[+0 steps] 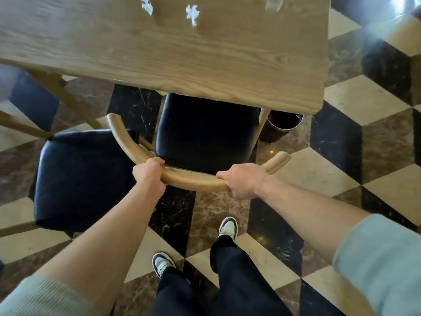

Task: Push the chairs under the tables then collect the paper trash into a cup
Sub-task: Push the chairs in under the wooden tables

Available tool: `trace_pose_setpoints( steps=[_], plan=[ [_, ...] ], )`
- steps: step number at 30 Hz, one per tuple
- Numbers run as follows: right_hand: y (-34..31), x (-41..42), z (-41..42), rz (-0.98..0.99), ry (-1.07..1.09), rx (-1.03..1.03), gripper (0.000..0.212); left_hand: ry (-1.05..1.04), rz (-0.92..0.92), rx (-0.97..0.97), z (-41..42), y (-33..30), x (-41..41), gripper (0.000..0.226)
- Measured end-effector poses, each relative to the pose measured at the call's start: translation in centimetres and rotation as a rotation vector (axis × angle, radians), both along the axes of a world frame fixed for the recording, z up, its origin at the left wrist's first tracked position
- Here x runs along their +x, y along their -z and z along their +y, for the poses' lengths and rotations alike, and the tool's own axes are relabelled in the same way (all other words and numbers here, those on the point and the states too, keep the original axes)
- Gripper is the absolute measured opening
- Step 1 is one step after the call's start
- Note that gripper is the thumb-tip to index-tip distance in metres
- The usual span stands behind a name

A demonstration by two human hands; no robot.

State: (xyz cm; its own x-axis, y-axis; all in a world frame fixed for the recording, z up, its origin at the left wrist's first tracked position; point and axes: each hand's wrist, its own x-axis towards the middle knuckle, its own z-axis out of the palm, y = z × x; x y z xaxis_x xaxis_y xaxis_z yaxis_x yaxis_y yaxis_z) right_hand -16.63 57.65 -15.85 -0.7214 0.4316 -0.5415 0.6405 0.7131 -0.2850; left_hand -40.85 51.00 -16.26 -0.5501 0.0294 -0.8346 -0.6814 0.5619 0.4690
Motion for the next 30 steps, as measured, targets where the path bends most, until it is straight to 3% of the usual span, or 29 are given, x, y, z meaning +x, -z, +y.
trace_pose_setpoints(
  steps=[5, 12, 17, 21, 23, 25, 30],
  plan=[
    [0.3, 1.6, 3.1, -0.025, -0.045, 0.033, 0.022, -0.037, 0.007, 0.0, 2.2, 0.3, 1.9, 0.057],
    [-0.4, 2.4, 6.9, -0.04, 0.04, 0.084, 0.021, -0.012, -0.054, 0.167, 4.9, -0.4, 2.7, 0.037],
    [-0.7, 2.0, 6.7, -0.075, 0.03, 0.132, 0.016, 0.104, -0.112, 0.201, 4.2, -0.1, 1.5, 0.055],
    [-1.3, 1.8, 5.3, -0.12, 0.146, 0.163, 0.025, 0.352, -0.134, 0.133, 2.8, -0.9, 0.2, 0.071],
    [-1.9, 0.5, 4.1, -0.03, 0.2, 0.071, 0.05, 0.449, -0.141, 0.109, 1.5, -1.7, -1.1, 0.073],
    [-2.7, -1.8, 2.2, 0.169, 0.247, -0.025, 0.06, 0.485, -0.165, 0.132, -0.4, -2.3, -2.7, 0.072],
    [-4.0, -11.1, -2.8, 0.51, 0.199, 0.113, 0.026, 0.534, -0.069, 0.082, -7.3, -4.2, -9.2, 0.052]
  ],
)
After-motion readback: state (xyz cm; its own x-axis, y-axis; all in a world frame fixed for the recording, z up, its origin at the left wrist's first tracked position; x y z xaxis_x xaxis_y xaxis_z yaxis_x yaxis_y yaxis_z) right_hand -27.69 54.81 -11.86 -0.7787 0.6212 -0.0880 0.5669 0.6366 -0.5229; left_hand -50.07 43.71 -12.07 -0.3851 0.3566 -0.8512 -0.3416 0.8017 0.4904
